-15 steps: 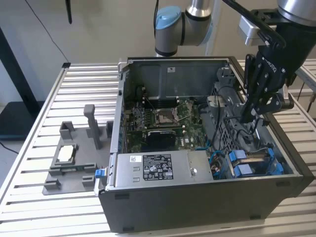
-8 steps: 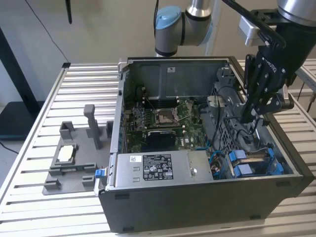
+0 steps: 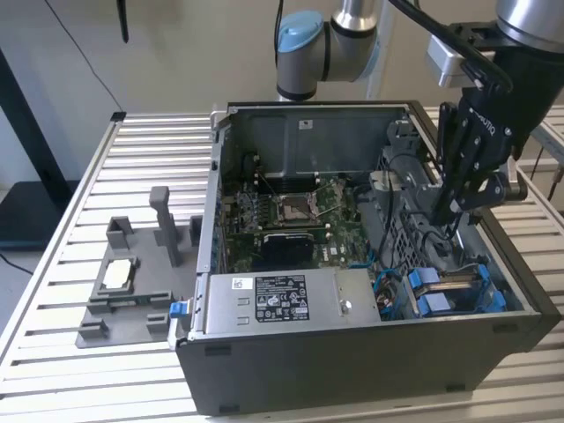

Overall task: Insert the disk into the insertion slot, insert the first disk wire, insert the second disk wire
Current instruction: 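Insert the first disk wire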

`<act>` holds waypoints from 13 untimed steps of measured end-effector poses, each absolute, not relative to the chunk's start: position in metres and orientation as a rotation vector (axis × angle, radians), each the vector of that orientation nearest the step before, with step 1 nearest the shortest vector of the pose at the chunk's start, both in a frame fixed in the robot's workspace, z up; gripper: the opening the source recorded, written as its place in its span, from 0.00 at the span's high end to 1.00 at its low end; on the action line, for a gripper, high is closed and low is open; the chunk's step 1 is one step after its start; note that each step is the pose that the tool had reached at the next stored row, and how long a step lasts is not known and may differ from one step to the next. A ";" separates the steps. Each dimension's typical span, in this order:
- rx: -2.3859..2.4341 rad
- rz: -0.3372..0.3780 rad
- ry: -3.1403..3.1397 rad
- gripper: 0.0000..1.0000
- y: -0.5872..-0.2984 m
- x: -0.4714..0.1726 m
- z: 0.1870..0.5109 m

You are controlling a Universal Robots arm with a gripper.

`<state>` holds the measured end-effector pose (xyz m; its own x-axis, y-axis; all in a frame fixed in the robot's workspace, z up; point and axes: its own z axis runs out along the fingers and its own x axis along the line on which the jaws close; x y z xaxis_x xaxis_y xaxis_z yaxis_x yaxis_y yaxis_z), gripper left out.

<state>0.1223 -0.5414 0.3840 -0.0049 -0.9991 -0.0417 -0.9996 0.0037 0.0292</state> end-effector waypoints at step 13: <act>-2.217 0.053 2.228 0.81 -0.552 0.122 0.380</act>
<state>0.1223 -0.5521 0.3802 -0.0049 -0.9997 -0.0223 -0.9997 0.0043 0.0250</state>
